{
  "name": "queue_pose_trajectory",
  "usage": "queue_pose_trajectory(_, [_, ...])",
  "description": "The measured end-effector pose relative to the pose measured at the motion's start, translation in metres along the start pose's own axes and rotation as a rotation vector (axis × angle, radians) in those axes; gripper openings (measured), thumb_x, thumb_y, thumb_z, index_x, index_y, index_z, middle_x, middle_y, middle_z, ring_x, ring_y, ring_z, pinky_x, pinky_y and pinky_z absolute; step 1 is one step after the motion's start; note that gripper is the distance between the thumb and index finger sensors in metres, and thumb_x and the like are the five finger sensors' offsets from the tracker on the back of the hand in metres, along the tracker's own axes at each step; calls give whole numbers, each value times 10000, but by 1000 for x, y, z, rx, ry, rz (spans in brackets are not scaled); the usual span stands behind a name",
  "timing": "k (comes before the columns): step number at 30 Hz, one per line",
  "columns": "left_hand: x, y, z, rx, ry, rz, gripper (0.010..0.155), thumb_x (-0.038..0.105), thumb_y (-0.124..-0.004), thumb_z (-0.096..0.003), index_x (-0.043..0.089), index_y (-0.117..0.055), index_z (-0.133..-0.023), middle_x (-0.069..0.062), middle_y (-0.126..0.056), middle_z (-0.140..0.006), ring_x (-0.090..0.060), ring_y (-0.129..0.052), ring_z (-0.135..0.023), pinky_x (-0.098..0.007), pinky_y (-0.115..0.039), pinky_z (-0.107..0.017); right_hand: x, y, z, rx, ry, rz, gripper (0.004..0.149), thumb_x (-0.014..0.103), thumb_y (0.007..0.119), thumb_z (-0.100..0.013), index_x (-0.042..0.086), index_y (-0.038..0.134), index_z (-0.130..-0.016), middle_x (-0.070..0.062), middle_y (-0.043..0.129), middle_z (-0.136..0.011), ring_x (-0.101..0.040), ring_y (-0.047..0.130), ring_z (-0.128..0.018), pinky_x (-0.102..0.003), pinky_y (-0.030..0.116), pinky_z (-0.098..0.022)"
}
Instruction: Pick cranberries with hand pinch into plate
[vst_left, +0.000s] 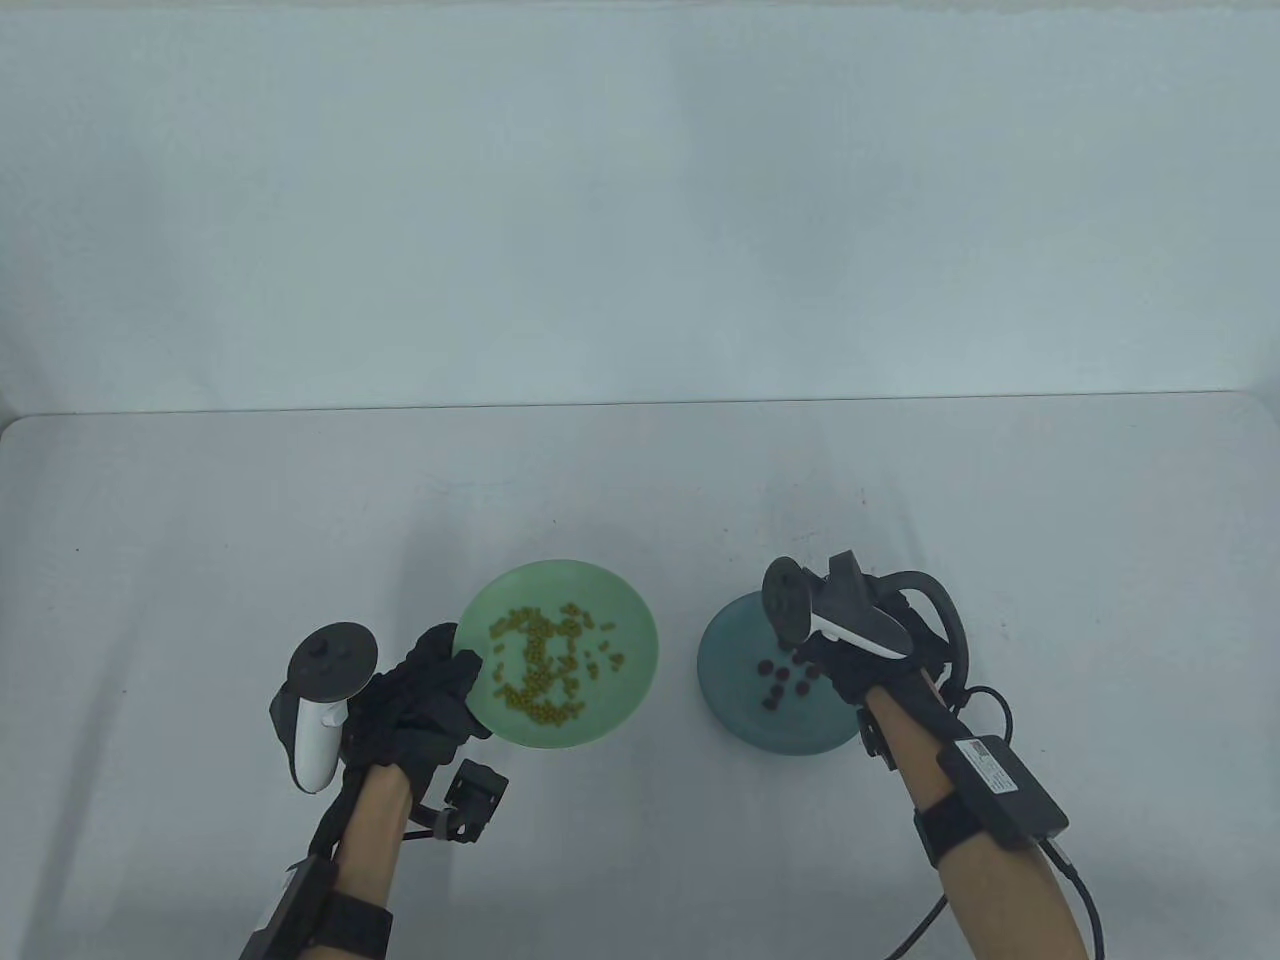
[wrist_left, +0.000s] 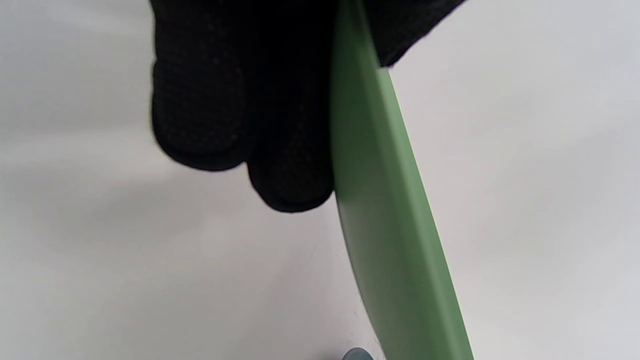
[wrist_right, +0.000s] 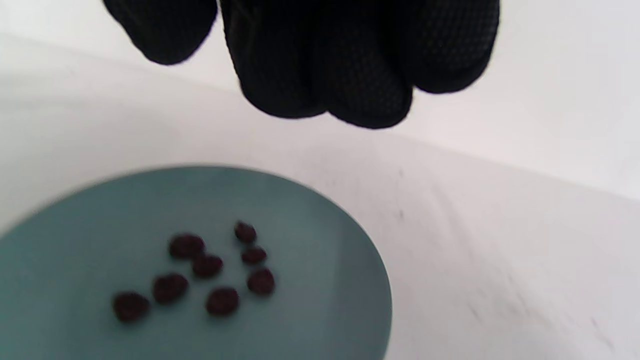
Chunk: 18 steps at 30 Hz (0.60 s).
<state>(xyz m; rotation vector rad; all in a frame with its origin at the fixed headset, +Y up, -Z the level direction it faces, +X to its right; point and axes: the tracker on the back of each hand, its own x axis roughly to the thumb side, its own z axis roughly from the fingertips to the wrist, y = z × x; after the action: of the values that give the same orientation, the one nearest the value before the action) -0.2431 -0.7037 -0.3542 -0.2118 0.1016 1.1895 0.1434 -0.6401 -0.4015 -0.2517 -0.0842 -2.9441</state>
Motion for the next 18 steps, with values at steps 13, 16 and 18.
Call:
queue_pose_trajectory(13, [-1, 1, 1, 9, 5, 2, 571, 215, -679, -585, -35, -497, -1065, -182, -838, -825, -203, -1105, -502, -355, -954, -423, 14, -15, 71, -202, -201, -134, 828, 683, 500, -516, 196, 440, -1182, -122, 578, -1201, -427, 646, -1085, -675, 562, -739])
queue_pose_trajectory(16, [-1, 1, 1, 12, 7, 2, 570, 216, -679, -585, -32, -497, -1066, -180, -837, -827, -202, -1104, -504, -354, -954, -424, 14, -4, 79, -200, -225, -172, 861, 702, 480, -506, 190, 392, -1193, -125, 502, -1235, -463, 555, -1125, -712, 489, -749])
queue_pose_trajectory(18, [-1, 2, 1, 11, 8, 1, 570, 216, -680, -585, -32, -498, -1065, -180, -838, -827, -202, -1105, -505, -354, -954, -425, 14, 4, 82, -189, -238, -195, 875, 710, 470, -501, 191, 363, -1197, -127, 443, -1254, -489, 484, -1141, -729, 441, -752])
